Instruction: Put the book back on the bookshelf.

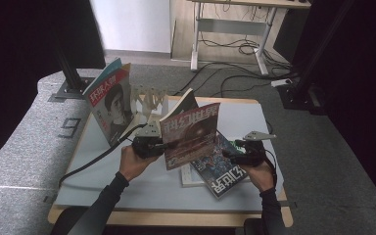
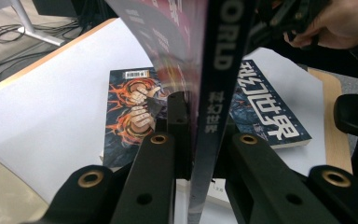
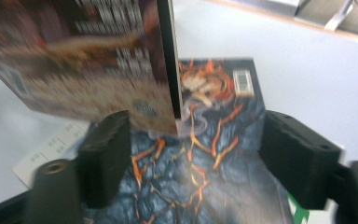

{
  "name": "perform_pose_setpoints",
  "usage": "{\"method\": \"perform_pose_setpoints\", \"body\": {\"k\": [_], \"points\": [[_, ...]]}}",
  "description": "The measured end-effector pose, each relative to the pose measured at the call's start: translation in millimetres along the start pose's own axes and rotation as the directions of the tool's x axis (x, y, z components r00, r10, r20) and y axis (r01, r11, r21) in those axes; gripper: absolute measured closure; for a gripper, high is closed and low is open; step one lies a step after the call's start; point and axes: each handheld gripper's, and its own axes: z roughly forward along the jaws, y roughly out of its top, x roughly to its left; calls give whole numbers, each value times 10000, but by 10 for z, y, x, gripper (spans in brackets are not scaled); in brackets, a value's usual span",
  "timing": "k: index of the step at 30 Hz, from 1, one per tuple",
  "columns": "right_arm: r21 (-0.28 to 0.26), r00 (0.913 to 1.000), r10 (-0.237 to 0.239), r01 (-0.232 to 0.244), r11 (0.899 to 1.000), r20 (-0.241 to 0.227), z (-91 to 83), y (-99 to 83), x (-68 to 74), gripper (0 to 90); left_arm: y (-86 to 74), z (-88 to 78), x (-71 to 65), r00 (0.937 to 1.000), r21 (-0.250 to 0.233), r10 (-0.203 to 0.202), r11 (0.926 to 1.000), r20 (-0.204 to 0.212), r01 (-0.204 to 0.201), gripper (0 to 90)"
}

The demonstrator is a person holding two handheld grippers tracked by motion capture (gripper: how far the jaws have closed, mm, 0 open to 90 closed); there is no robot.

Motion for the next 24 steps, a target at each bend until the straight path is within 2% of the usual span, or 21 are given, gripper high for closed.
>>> {"method": "perform_pose_setpoints", "body": {"k": [2,3,4,7,13,19,20,24], "points": [[347,10000,-3,-1,9994,99,64,-62,-9,155,0,2,-1,10000,-28,-17,10000,-51,17,834],[347,10000,-3,-1,9994,99,64,-62,-9,155,0,2,-1,10000,-28,-17,10000,-51,17,835],[642,9997,-6,-9,9979,239,112,-105,-12,138,2,5,-6,9999,-88,-91,9999,-97,90,836],[810,9996,36,-58,9967,271,154,-150,-10,126,3,5,-12,9998,-106,-157,9998,-143,155,836],[1452,9974,-34,-71,9894,716,305,-327,-8,34,22,-41,-20,9978,-177,-322,9994,-578,312,838],[1570,9945,56,-221,9873,1049,374,-427,-33,0,51,-112,-9,9962,-259,-490,9985,-721,473,840],[1531,9928,-118,-67,9882,1195,391,-457,-21,0,58,-132,-6,9955,-281,-557,9982,-760,537,840],[1419,9914,-136,-50,9899,1298,397,-469,-8,0,69,-165,-2,9941,-308,-625,9977,-891,600,840]]}}
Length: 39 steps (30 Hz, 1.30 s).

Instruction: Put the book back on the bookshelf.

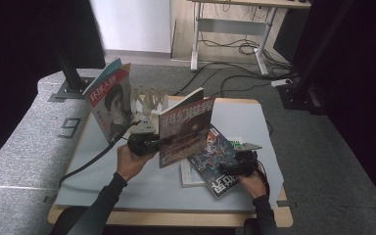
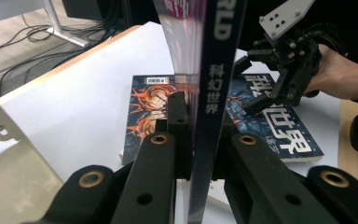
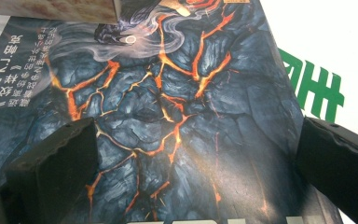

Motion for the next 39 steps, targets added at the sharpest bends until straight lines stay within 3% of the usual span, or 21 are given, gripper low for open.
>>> {"method": "perform_pose_setpoints", "body": {"k": [9,18,24,32,39], "points": [[-740,9998,133,-123,9972,131,25,-68,3,0,35,-151,34,9985,62,-83,9999,-539,87,841],[-1159,9998,138,-125,9932,108,41,-106,-4,0,-7,-364,133,9936,-28,-447,9990,-1038,446,841],[-1398,9999,119,-103,9901,108,51,-127,-9,0,-10,-523,172,9876,15,-484,9988,-1492,492,841],[-1685,9999,96,-78,9857,93,57,-158,-12,0,-48,-721,246,9752,42,-686,9975,-2105,711,841],[-1741,9999,102,-83,9847,104,60,-163,-11,0,-74,-865,319,9675,106,-877,9956,-2371,928,840]]}}
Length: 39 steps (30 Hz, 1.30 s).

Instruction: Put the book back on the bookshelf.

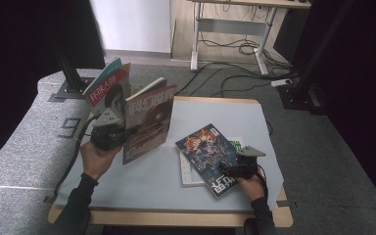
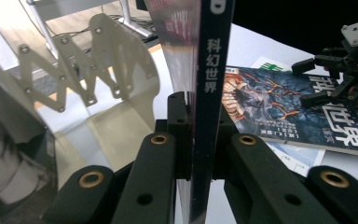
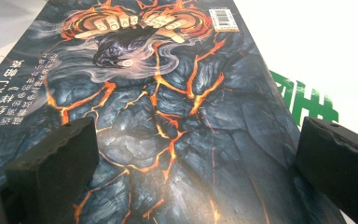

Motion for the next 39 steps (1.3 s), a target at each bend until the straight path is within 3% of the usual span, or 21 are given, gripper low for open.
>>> {"method": "perform_pose_setpoints", "body": {"k": [7,12,16,29,39], "points": [[-6,10000,1,-1,10000,-2,0,-1,0,0,-4,-100,91,9995,92,-169,9998,-251,172,840],[-9,10000,7,-7,10000,-3,0,-1,0,0,-18,-149,132,9973,315,-109,9994,-720,132,841],[-3,10000,21,-21,10000,-3,-1,-1,1,0,-39,-201,205,9948,313,-343,9988,-957,374,841],[-11,10000,0,0,10000,-5,0,-1,-1,0,-65,-227,411,9813,340,-865,9950,-1722,937,841],[-7,10000,11,-11,10000,-11,0,-1,-1,0,-49,-224,497,9716,272,-1124,9923,-2080,1206,841]]}}
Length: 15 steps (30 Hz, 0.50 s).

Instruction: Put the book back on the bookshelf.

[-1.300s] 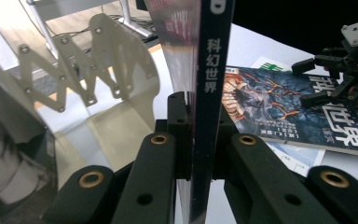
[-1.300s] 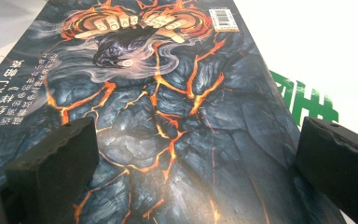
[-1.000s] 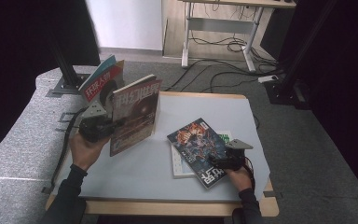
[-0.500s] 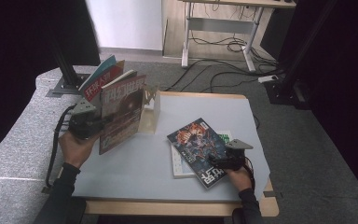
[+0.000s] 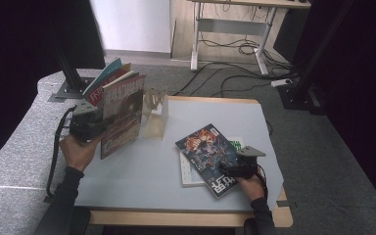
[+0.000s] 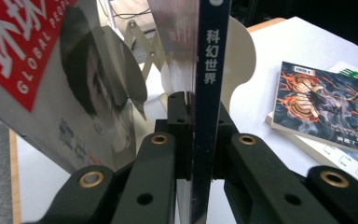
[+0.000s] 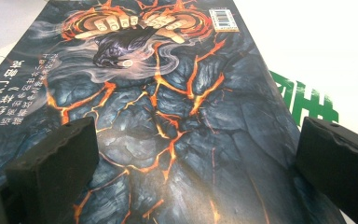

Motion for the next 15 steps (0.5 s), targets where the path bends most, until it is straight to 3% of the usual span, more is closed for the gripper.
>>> {"method": "perform_pose_setpoints", "body": {"k": [15], "points": [[-5,10000,-1,1,10000,-6,1,0,-1,0,89,205,49,9983,39,-491,9988,-308,493,841]]}}
